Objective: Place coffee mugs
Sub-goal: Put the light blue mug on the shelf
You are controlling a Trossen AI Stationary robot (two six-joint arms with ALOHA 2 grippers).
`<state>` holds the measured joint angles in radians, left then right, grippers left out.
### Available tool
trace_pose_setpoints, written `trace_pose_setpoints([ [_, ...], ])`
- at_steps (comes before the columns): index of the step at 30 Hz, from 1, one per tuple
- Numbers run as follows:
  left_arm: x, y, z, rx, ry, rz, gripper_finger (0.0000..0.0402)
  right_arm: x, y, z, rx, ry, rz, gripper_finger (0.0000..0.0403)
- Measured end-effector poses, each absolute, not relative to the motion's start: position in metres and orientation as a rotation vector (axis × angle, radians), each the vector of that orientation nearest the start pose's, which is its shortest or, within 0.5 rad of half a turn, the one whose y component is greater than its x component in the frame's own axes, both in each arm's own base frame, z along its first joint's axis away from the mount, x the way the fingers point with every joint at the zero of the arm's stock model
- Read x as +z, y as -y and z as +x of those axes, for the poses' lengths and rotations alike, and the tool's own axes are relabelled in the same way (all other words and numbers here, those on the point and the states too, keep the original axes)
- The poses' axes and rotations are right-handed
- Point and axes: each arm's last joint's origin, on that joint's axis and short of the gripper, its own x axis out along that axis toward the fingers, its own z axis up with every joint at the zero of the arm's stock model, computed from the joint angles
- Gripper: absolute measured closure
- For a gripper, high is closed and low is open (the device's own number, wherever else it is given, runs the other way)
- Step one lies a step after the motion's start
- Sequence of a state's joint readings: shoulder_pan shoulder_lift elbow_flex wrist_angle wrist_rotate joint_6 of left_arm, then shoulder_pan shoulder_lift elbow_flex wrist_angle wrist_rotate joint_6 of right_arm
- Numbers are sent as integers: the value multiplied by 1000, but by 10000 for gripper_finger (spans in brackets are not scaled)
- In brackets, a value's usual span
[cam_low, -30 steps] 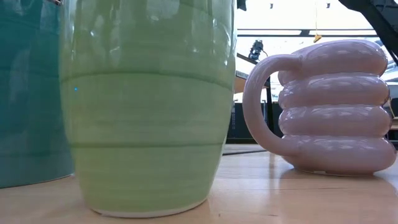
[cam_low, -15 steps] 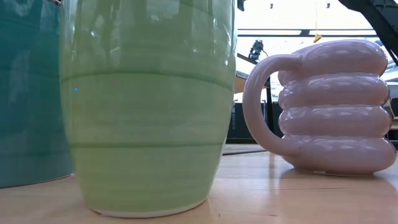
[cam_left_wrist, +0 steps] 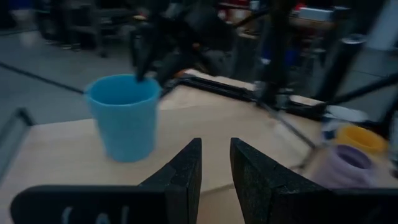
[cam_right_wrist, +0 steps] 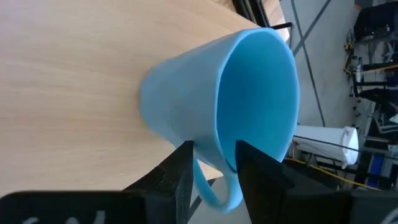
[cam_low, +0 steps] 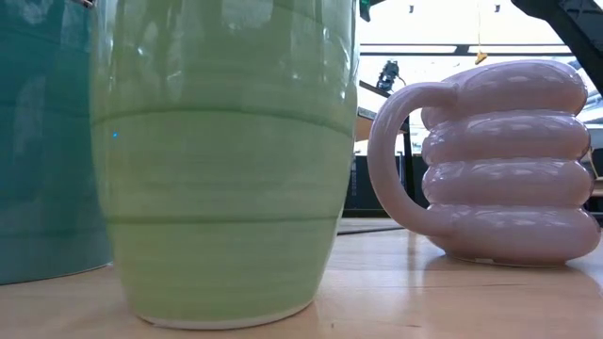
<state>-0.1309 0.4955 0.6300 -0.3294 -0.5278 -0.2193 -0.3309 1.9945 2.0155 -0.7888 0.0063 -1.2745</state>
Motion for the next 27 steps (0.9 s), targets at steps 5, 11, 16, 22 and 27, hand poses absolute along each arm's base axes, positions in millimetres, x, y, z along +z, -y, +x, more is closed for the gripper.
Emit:
trace_pose_setpoints([
  [5, 299, -6, 130, 505, -180, -112, 312, 345, 145, 420, 145, -819, -1019, 278],
  [11, 292, -21, 150, 607, -281, -40, 304, 345, 149, 419, 98, -828, -977, 278],
  [16, 286, -36, 162, 671, -352, -11, 257, 346, 151, 418, 78, -827, -940, 278],
  [22, 270, -57, 176, 645, -460, -56, 188, 346, 155, 417, 67, -816, -910, 278],
  [27, 258, -70, 188, 687, -506, -61, 166, 348, 165, 415, 60, -770, -846, 278],
])
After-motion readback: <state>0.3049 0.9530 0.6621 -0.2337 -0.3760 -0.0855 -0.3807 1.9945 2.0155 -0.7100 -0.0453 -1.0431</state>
